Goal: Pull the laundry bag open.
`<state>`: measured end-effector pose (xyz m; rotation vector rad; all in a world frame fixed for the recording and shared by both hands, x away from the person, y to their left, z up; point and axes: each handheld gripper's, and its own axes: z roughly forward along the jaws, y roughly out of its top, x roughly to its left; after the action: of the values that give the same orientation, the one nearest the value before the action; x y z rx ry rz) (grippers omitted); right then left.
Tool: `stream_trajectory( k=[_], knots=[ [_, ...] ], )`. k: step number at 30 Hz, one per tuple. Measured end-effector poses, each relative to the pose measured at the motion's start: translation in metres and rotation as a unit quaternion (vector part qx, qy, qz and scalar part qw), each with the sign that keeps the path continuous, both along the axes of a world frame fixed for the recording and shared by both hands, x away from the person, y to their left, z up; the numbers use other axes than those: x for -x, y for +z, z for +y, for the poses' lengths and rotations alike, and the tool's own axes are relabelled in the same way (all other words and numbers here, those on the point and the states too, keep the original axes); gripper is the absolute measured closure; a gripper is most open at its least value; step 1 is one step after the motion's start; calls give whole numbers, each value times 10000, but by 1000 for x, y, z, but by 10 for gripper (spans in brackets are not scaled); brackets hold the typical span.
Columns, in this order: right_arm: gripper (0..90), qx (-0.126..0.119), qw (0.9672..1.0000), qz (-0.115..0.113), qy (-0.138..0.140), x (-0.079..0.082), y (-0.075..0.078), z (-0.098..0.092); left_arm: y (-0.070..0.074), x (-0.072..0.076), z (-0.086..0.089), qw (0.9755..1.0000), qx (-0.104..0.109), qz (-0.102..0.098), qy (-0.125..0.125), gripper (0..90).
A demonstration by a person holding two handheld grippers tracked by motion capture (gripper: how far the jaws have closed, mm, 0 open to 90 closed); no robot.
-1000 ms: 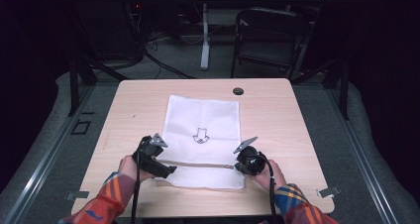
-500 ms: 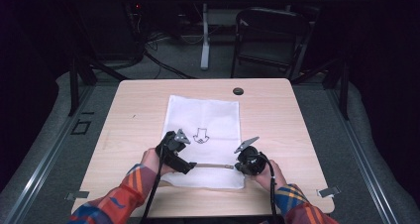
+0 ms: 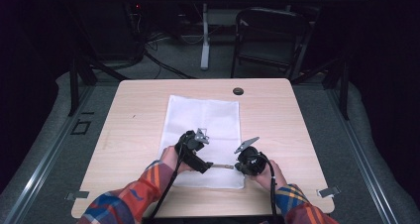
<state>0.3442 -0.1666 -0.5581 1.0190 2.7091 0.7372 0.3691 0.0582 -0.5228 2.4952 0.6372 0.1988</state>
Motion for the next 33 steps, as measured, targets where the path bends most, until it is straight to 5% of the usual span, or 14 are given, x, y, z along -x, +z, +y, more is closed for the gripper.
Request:
stream_trajectory(
  k=[7,15,22,33],
  knots=[
    [900,-9,10000,11,29,0,0,-1,-11,0,-19,9997,-23,81,-219,110],
    [900,-34,10000,5,26,0,0,-1,-24,4,-41,9979,167,248,-568,314],
    [900,-90,9999,-48,13,0,-1,-1,-32,4,-50,9958,228,333,-817,595],
    [900,-50,9999,-71,55,1,-1,-2,-40,0,-57,9942,258,446,-943,765]
  ],
)
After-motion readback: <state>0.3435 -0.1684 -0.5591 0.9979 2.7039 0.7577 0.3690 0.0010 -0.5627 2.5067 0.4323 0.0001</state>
